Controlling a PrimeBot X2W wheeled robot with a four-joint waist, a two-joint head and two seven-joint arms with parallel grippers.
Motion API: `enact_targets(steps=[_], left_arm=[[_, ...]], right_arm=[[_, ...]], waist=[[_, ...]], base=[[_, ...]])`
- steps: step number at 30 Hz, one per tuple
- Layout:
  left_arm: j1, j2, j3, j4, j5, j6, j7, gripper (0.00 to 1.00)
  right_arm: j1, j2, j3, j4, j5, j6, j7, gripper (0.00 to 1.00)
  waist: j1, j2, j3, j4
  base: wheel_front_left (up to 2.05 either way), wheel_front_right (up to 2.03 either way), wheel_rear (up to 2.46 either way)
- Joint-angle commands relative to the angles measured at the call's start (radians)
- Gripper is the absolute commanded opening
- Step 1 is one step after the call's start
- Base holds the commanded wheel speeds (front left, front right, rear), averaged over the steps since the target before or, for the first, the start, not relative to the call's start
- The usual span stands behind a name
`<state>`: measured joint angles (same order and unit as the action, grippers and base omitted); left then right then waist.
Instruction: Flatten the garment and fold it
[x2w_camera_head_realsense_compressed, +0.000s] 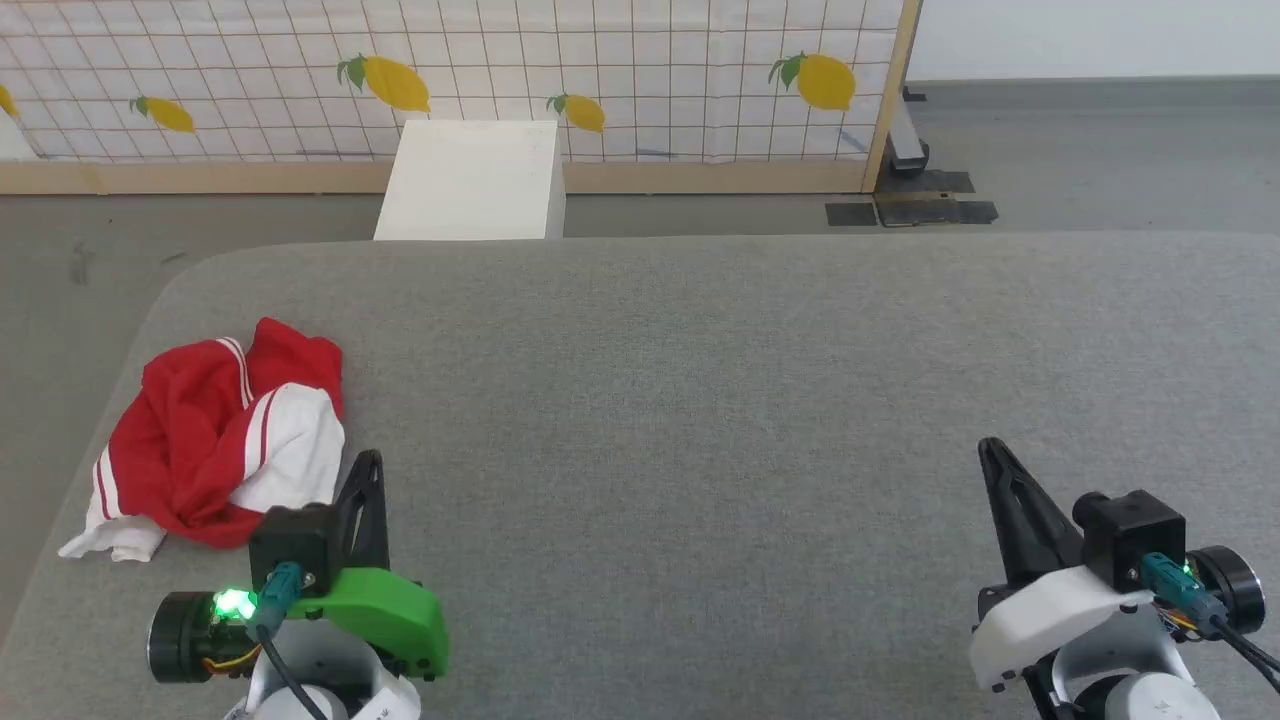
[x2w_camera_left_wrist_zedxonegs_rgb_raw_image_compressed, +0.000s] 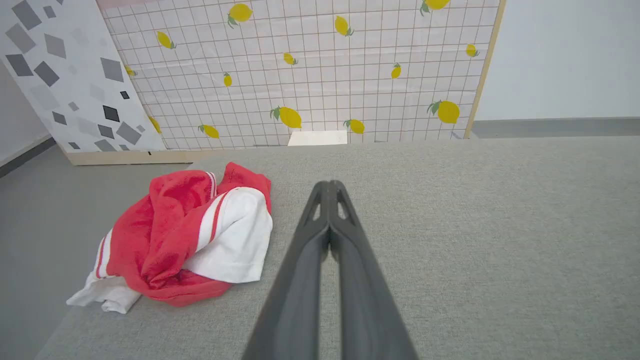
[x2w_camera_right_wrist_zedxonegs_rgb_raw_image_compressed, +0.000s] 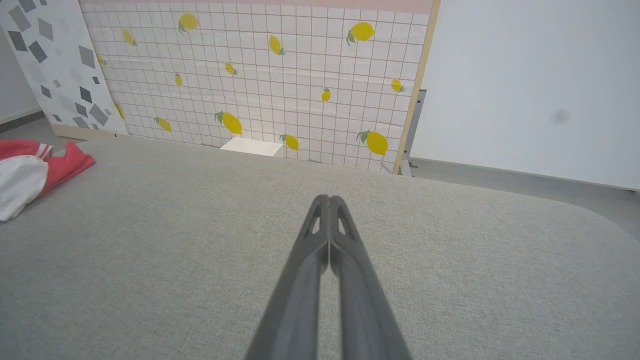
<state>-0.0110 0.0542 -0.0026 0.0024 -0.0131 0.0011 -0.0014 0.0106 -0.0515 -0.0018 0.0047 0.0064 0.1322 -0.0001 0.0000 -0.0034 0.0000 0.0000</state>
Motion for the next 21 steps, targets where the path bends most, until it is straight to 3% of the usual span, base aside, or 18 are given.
enact_targets(steps=[1, 21], left_arm=[[0.011, -0.004, 0.003, -0.002, 0.013, -0.001, 0.001, 0.0], [0.011, -0.004, 0.003, -0.002, 0.013, -0.001, 0.001, 0.0]], right_arm=[[-0.011, 0.001, 0.002, -0.005, -0.006, -0.002, 0.0, 0.0], [-0.011, 0.001, 0.002, -0.005, -0.006, -0.002, 0.0, 0.0]], waist=[[0.0, 0.0034, 0.0, 0.0], [0.0, 0.0034, 0.0, 0.0]], base=[[0.0, 0.0, 0.0], [0.0, 0.0, 0.0]])
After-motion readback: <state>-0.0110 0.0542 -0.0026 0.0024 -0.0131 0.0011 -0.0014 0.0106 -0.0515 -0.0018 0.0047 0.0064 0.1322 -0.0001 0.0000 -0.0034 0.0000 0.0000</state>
